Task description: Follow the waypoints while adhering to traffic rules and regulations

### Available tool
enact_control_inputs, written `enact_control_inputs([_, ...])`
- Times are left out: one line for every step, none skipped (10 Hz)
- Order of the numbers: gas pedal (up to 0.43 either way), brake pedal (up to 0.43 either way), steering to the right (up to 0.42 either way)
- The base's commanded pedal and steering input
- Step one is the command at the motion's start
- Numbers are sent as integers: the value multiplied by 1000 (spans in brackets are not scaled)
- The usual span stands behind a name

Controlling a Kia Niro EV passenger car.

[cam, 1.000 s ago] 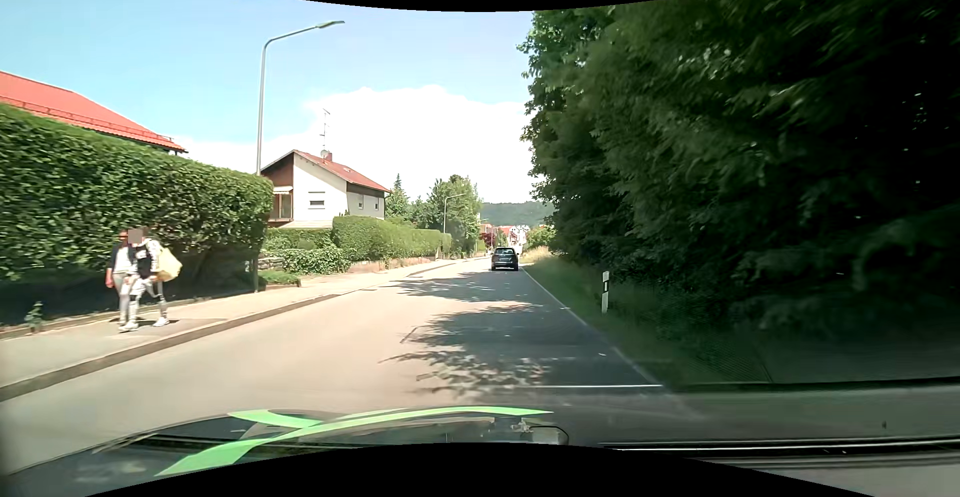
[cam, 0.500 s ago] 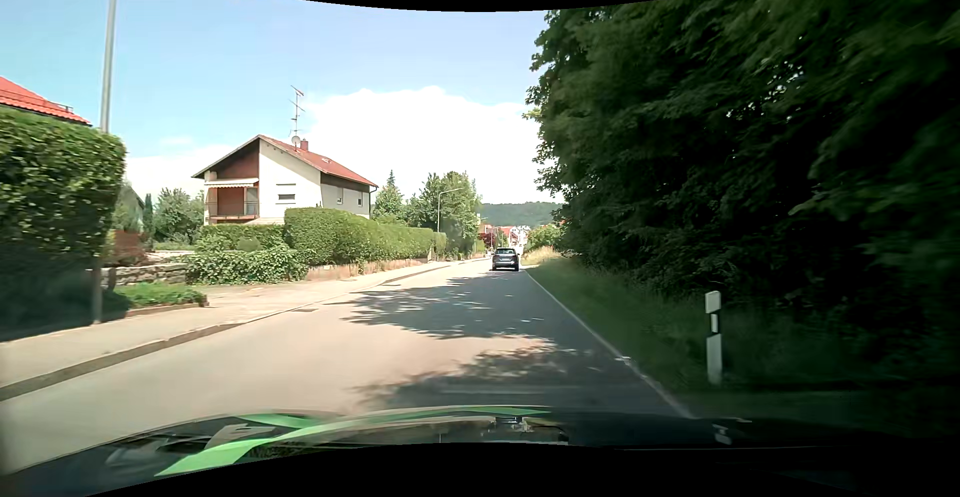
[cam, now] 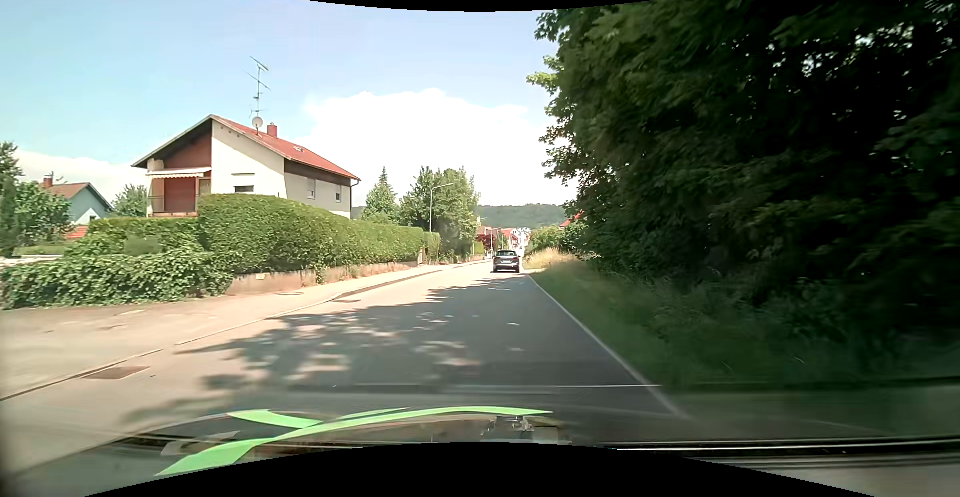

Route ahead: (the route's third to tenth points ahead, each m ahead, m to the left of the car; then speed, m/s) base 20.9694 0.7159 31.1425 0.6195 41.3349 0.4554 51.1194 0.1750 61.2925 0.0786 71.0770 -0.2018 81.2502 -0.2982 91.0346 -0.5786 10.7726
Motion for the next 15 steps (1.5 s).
enact_control_inputs([110, 0, -2])
enact_control_inputs([110, 0, -2])
enact_control_inputs([110, 0, -2])
enact_control_inputs([118, 0, -2])
enact_control_inputs([118, 0, -2])
enact_control_inputs([118, 0, -2])
enact_control_inputs([79, 0, -2])
enact_control_inputs([67, 0, -2])
enact_control_inputs([67, 0, -2])
enact_control_inputs([67, 0, -2])
enact_control_inputs([67, 0, -2])
enact_control_inputs([79, 0, -2])
enact_control_inputs([79, 0, -2])
enact_control_inputs([87, 0, -2])
enact_control_inputs([98, 0, -2])
